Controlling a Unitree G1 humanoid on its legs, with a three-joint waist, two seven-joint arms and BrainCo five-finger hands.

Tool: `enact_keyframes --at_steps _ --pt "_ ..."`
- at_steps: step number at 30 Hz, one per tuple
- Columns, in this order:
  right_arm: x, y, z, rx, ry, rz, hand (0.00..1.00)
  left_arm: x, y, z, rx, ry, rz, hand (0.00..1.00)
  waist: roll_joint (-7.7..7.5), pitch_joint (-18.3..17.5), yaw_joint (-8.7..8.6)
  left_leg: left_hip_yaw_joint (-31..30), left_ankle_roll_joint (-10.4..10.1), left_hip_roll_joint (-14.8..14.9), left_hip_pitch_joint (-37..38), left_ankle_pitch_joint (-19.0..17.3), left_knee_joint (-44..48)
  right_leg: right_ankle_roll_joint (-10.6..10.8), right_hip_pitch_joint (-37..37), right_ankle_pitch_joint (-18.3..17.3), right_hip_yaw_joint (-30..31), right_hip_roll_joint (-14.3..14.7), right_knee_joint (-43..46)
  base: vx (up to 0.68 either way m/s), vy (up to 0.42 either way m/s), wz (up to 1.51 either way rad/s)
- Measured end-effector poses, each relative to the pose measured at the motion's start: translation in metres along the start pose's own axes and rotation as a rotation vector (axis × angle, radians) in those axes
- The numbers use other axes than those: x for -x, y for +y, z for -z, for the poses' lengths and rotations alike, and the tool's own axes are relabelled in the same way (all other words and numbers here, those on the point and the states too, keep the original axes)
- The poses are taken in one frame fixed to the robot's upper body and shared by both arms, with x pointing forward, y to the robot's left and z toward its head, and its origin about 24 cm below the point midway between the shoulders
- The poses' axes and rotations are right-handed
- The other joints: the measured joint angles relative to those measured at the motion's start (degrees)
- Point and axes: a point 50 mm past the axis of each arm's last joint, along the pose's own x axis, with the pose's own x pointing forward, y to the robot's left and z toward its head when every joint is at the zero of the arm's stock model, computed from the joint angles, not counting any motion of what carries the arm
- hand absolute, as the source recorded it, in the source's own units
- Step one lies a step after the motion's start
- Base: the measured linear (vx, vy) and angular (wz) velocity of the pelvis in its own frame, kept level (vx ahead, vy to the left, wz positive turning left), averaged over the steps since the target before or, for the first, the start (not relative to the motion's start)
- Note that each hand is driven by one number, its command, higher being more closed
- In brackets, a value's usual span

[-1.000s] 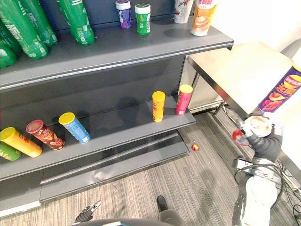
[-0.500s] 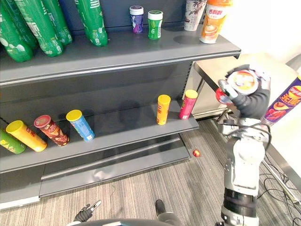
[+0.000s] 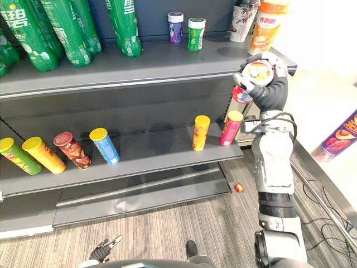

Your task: Put the gum and the chips on the shelf.

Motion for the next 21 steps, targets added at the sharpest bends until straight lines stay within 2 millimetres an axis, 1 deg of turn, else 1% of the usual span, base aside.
enact_keyframes --at_steps 1,5,8,9,11,12,15,18,21 --pt "-0.003 0.002 0.0 -0.002 0.0 -0.007 1.0 0.0 0.0 0.0 0.0 0.0 0.0 0.0 0.0 0.0 0.01 -0.01 0.0 0.0 -0.01 0.01 0.0 0.0 0.0 0.0 -0.01 0.0 0.0 0.0 0.0 0.0" --pt "-0.028 0.011 -0.007 -0.037 -0.026 -0.027 1.0 0.0 -0.001 -0.002 -0.015 -0.006 0.005 0.0 -0.02 0.01 0.23 -0.15 0.02 0.04 -0.12 0.03 0.0 0.0 -0.01 0.0 -0.17 0.0 -0.02 0.0 0.0 0.0" --pt "-0.041 0.017 -0.013 -0.036 -0.044 -0.047 1.0 0.0 -0.001 -0.003 -0.014 -0.01 0.006 0.0 -0.02 0.01 0.32 -0.52 0.02 0.06 -0.31 0.03 0.0 0.0 -0.03 0.0 -0.36 0.0 -0.09 0.02 -0.008 0.06" --pt "-0.05 0.021 -0.017 -0.026 -0.056 -0.063 1.0 0.0 -0.001 -0.003 -0.014 -0.007 0.006 0.0 -0.03 0.02 0.34 -1.18 0.0 0.08 -0.62 0.09 0.0 -0.01 -0.05 0.0 -0.7 -0.02 -0.18 0.01 -0.009 0.1" --pt "-0.056 0.024 -0.019 -0.038 -0.057 -0.073 1.0 0.0 -0.001 -0.003 -0.014 -0.003 0.006 0.0 -0.04 0.02 0.44 -1.29 -0.04 0.13 -0.78 0.15 0.01 -0.02 -0.08 0.01 -0.8 -0.02 -0.27 0.01 -0.011 0.08" --pt "-0.064 0.028 -0.02 -0.056 -0.051 -0.081 1.0 -0.001 -0.001 -0.003 -0.011 -0.005 0.007 0.0 -0.05 0.03 0.87 -1.34 -0.12 0.25 -0.87 0.23 0.01 -0.03 -0.08 0.01 -0.96 0.05 -0.38 0.01 -0.012 0.04" --pt "-0.073 0.034 -0.019 -0.055 -0.03 -0.097 1.0 -0.001 -0.002 -0.005 -0.009 -0.008 0.009 0.0 -0.07 0.05 1.43 -1.39 -0.17 0.38 -0.91 0.28 0.01 -0.03 -0.06 0.02 -1.07 0.16 -0.47 0.0 0.0 0.0" --pt "-0.083 0.039 -0.02 -0.069 -0.008 -0.107 1.0 -0.001 -0.002 -0.005 -0.002 -0.011 0.009 0.0 -0.17 0.11 1.62 -1.71 -0.23 0.48 -1.12 0.37 0.01 -0.03 -0.05 0.02 -1.5 0.16 -0.57 0.01 -0.011 0.06" --pt "-0.096 0.042 -0.026 -0.058 -0.012 -0.112 1.0 -0.001 -0.002 -0.007 0.001 -0.015 0.008 0.0 -0.53 0.37 1.64 -2.75 -0.28 0.55 -1.77 0.44 0.01 -0.04 -0.07 0.02 -2.26 0.11 -0.94 0.01 -0.012 0.13"
